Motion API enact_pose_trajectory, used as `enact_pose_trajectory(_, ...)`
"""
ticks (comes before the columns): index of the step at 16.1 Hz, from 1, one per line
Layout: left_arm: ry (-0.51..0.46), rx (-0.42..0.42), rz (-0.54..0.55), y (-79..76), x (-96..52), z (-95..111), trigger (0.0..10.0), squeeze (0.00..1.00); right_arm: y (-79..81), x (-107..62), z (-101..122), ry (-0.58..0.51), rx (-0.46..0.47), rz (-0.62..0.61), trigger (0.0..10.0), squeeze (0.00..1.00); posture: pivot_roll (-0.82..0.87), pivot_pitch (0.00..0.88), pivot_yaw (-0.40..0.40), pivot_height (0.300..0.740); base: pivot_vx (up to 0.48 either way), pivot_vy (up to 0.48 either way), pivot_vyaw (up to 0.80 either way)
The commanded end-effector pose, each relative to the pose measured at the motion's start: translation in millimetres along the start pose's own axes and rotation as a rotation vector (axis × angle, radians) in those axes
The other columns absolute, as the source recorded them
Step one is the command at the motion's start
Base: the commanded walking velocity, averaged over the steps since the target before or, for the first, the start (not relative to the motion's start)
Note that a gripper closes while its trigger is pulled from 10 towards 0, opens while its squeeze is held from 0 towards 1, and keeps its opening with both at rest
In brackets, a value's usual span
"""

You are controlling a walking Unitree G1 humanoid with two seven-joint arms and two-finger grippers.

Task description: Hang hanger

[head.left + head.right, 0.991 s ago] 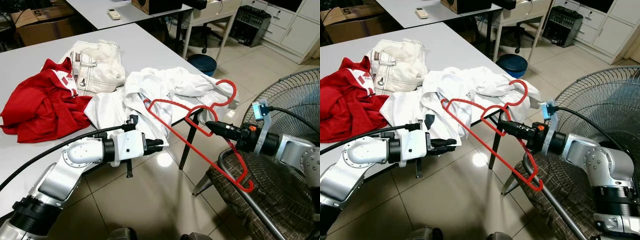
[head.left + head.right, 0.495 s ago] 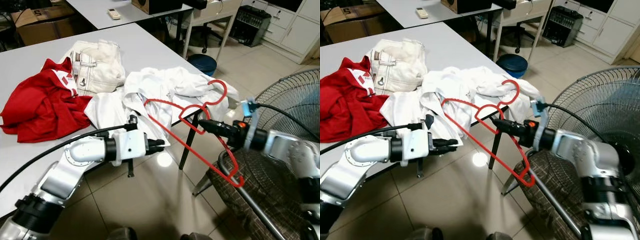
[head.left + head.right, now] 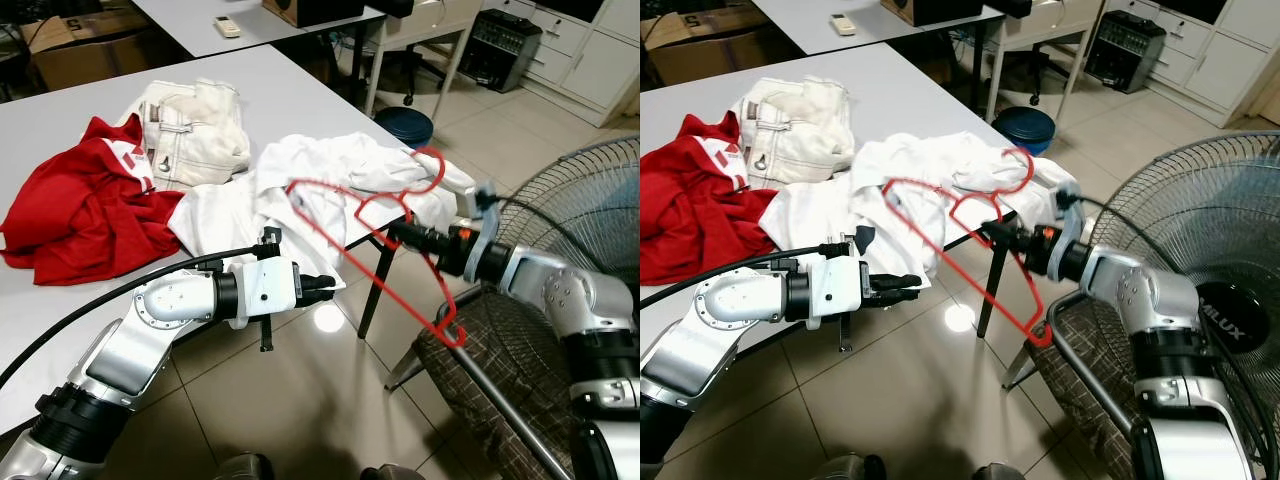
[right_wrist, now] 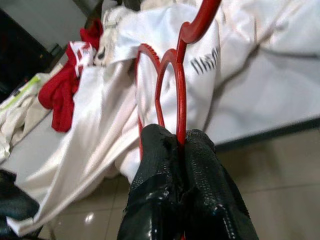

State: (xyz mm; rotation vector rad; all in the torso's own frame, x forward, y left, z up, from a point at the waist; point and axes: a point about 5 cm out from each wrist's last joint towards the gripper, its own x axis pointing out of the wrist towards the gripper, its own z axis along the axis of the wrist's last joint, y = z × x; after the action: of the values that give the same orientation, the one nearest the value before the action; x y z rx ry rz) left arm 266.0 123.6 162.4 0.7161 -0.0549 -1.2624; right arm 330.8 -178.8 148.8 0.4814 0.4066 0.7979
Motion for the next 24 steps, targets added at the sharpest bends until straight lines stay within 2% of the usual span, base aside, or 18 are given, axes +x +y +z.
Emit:
enact_pose_trajectory(1, -0.003, 0.024, -0.015, -1.2, 2.3, 3.9, 0.0, 0.0, -3.6, -1.8, 3.7, -0.022, -0.005, -0.029, 10.0, 0.0, -0.13, 0.079, -0.047, 0.74, 0.0, 0.0, 0.0)
enact_pose_trajectory(4, -0.006, 0.021, -0.006, -2.0, 3.8, 3.1, 0.0, 0.0, -6.2, 18.0, 3.9, -0.092, 0.048, -0.079, 10.0, 0.0, -0.14, 0.078, -0.052, 0.74, 0.0, 0.0, 0.0)
enact_pose_trajectory(6, -0.003, 0.02, -0.006, -2.1, 3.3, 2.3, 0.0, 0.0, -3.7, 25.3, 13.4, -0.18, 0.076, -0.086, 10.0, 0.0, -0.14, 0.075, -0.045, 0.74, 0.0, 0.0, 0.0)
enact_pose_trajectory(7, 0.002, 0.024, 0.001, 0.4, 2.3, 2.0, 0.0, 0.0, -1.8, 23.7, 20.3, -0.236, 0.095, -0.065, 10.0, 0.0, -0.14, 0.075, -0.045, 0.74, 0.0, 0.0, 0.0)
enact_pose_trajectory(11, 0.033, 0.059, 0.073, 7.1, -5.2, -2.7, 0.0, 0.0, 9.3, 13.5, 26.1, -0.314, 0.093, 0.064, 10.0, 0.0, -0.13, 0.071, -0.026, 0.74, 0.0, 0.0, 0.0)
enact_pose_trajectory(12, 0.051, 0.118, 0.158, 16.6, -8.8, -4.1, 0.0, 0.0, 12.2, 12.0, 27.9, -0.361, 0.151, 0.088, 10.0, 0.0, -0.13, 0.07, -0.021, 0.74, 0.0, 0.0, 0.0)
enact_pose_trajectory(13, 0.052, 0.158, 0.215, 22.8, -10.8, -3.7, 0.0, 0.0, 7.7, 15.0, 22.0, -0.355, 0.252, 0.033, 10.0, 0.0, -0.13, 0.069, -0.016, 0.74, 0.0, 0.0, 0.0)
enact_pose_trajectory(15, 0.067, 0.195, 0.248, 26.4, -9.5, -4.6, 0.0, 0.0, 4.3, 23.1, 5.9, -0.296, 0.338, -0.014, 10.0, 0.0, -0.13, 0.068, -0.014, 0.74, 0.0, 0.0, 0.0)
enact_pose_trajectory(17, 0.074, 0.245, 0.247, 24.9, -4.4, -7.2, 1.0, 0.0, 7.5, 32.4, 2.6, -0.364, 0.498, 0.011, 10.0, 0.0, -0.12, 0.066, -0.007, 0.74, 0.0, 0.0, 0.0)
enact_pose_trajectory(19, 0.064, 0.247, 0.248, 21.8, -1.1, -9.8, 0.0, 0.0, 11.4, 40.7, 4.9, -0.417, 0.584, 0.028, 10.0, 0.0, -0.11, 0.064, 0.002, 0.74, 0.0, 0.0, 0.0)
enact_pose_trajectory(22, -0.013, 0.189, 0.211, 6.4, 5.2, -10.7, 0.0, 0.0, 19.2, 58.4, 9.7, -0.472, 0.629, 0.041, 10.0, 0.0, -0.1, 0.062, 0.009, 0.74, 0.0, 0.0, 0.0)
enact_pose_trajectory(24, -0.073, 0.16, 0.219, 0.5, 4.0, -7.9, 0.0, 0.0, 18.7, 64.7, 12.2, -0.5, 0.656, 0.014, 10.0, 0.0, -0.09, 0.058, 0.011, 0.74, 0.0, 0.0, 0.0)
